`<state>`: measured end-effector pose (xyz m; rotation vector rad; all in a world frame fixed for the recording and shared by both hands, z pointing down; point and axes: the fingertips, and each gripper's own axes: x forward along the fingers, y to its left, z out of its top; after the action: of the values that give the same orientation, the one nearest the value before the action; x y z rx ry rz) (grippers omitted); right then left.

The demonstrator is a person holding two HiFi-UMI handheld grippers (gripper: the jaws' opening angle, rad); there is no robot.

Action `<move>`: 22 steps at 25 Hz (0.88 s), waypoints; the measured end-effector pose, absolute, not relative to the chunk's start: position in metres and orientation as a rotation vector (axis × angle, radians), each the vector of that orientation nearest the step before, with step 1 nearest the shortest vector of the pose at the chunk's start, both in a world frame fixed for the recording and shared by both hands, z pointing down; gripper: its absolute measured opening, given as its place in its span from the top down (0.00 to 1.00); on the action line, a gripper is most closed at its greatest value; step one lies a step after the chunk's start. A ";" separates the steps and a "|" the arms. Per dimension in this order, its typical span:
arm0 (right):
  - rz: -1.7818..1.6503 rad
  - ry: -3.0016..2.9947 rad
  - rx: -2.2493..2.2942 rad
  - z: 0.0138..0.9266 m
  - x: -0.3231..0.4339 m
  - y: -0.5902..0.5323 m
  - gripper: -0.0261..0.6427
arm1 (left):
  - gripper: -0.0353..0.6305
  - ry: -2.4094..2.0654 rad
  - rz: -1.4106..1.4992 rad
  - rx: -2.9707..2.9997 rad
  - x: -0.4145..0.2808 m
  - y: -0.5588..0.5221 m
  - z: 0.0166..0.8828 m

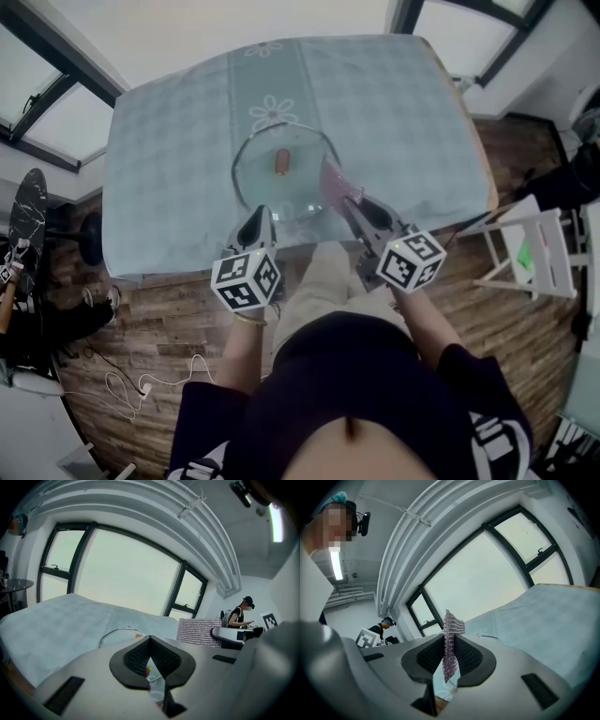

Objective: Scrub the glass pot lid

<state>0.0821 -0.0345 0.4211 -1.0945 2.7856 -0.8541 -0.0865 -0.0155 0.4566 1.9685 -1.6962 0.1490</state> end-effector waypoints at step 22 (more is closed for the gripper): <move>-0.692 2.845 -1.214 0.397 0.069 0.012 0.86 | 0.95 -1.725 0.086 1.923 -0.094 0.035 0.444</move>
<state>0.0690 0.0124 0.3968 -1.2141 2.8447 -0.6921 -0.0940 0.0347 0.4439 1.9226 -1.7252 0.0855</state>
